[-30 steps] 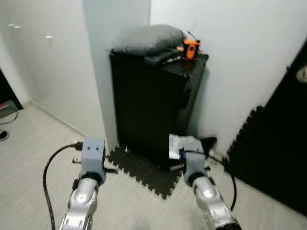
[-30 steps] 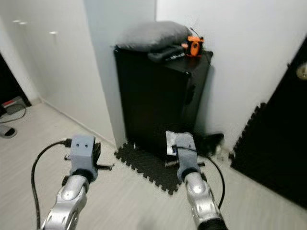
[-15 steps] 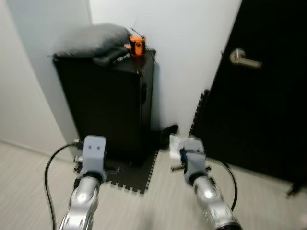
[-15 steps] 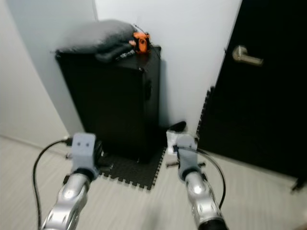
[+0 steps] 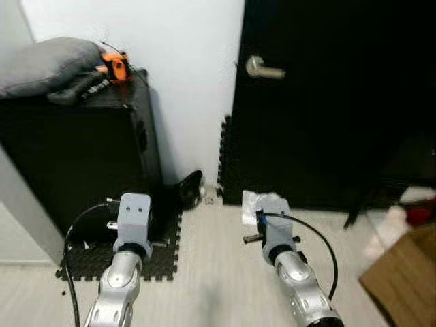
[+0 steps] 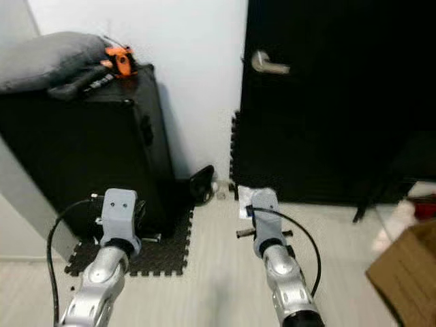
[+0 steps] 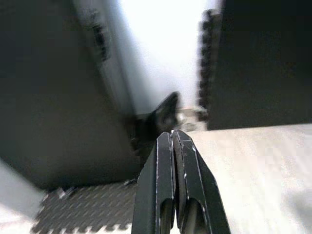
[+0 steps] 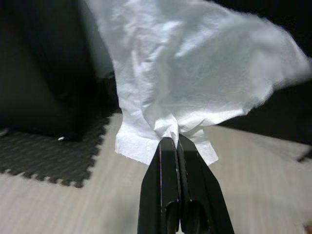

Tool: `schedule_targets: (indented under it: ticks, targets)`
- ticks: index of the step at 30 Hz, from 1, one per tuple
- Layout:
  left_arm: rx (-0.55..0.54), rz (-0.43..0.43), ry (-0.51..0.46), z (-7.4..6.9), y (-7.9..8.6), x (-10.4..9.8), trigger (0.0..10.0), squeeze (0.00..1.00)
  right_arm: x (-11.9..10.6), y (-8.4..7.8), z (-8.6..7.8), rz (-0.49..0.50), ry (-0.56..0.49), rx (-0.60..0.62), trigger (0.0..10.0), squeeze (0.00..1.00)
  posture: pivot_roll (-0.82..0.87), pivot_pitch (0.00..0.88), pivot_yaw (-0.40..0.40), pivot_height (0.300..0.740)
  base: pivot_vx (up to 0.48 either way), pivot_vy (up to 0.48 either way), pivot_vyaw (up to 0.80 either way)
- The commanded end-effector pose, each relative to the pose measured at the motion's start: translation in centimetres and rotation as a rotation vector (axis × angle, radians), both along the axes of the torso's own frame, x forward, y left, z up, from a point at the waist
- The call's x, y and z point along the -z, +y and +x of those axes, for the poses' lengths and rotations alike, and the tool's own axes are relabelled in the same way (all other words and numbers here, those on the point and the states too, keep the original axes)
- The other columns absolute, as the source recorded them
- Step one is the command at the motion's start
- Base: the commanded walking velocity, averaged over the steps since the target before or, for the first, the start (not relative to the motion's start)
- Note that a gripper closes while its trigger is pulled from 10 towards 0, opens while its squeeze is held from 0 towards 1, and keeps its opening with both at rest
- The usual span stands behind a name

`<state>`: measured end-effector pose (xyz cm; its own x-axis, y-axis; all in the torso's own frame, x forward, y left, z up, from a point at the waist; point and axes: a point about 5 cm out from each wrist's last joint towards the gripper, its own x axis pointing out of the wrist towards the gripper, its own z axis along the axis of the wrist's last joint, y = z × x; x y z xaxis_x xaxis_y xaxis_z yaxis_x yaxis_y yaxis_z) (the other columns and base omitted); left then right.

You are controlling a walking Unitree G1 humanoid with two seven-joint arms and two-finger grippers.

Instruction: Clean up the room

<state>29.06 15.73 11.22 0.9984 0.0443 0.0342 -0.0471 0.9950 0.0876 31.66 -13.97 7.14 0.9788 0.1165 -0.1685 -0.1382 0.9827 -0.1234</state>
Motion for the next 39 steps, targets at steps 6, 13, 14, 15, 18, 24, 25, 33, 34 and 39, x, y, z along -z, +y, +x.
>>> schedule_targets:
  ticks: [6, 13, 14, 15, 18, 24, 25, 33, 34, 39]
  targets:
    - [0.001, 0.006, 0.021, -0.14, -0.04, 0.45, 10.0, 0.0, 0.03, -0.2, -0.01, 0.012, 0.005, 0.014, 10.0, 0.0, -0.03, 0.104, -0.003, 0.74, 0.0, 0.0, -0.8]
    - [0.002, 0.008, 0.021, -0.1, -0.01, 0.39, 10.0, 0.0, 0.06, -0.17, -0.04, 0.012, 0.006, 0.013, 10.0, 0.0, -0.03, 0.103, -0.003, 0.74, 0.0, 0.0, -0.8]
    - [0.002, 0.008, 0.021, -0.1, -0.01, 0.39, 10.0, 0.0, 0.06, -0.17, -0.04, 0.012, 0.006, 0.013, 10.0, 0.0, -0.03, 0.103, -0.003, 0.74, 0.0, 0.0, -0.8]
    - [0.003, 0.008, 0.022, -0.11, -0.01, 0.41, 10.0, 0.0, 0.07, -0.16, -0.05, 0.012, 0.007, 0.013, 10.0, 0.0, -0.03, 0.102, -0.003, 0.74, 0.0, 0.0, -0.8]
    - [0.004, 0.008, 0.023, -0.12, -0.01, 0.44, 10.0, 0.0, 0.08, -0.16, -0.05, 0.012, 0.007, 0.013, 10.0, 0.0, -0.03, 0.102, -0.003, 0.74, 0.0, 0.0, -0.8]
    - [-0.007, 0.012, 0.04, -0.18, 0.1, 0.68, 10.0, 0.0, 0.1, -0.1, -0.05, 0.016, 0.007, 0.014, 10.0, 0.0, -0.03, 0.091, -0.004, 0.74, 0.0, 0.0, -0.8]
    - [-0.008, 0.013, 0.041, -0.2, 0.12, 0.72, 10.0, 0.0, 0.12, -0.09, -0.06, 0.017, 0.008, 0.014, 10.0, 0.0, -0.03, 0.091, -0.004, 0.74, 0.0, 0.0, -0.8]
    - [-0.002, 0.016, 0.042, -0.21, 0.13, 0.76, 10.0, 0.0, 0.17, -0.08, -0.09, 0.024, 0.009, 0.021, 10.0, 0.0, -0.03, 0.087, 0.001, 0.74, 0.0, 0.0, -0.8]
    - [-0.001, 0.016, 0.043, -0.21, 0.13, 0.77, 10.0, 0.0, 0.17, -0.07, -0.09, 0.025, 0.009, 0.022, 10.0, 0.0, -0.03, 0.087, 0.001, 0.74, 0.0, 0.0, -0.8]
    - [0.005, 0.005, 0.051, -0.17, 0.05, 0.89, 10.0, 0.0, 0.22, -0.15, -0.09, 0.027, 0.012, 0.027, 10.0, 0.0, -0.03, 0.089, 0.003, 0.74, 0.0, 0.0, -0.8]
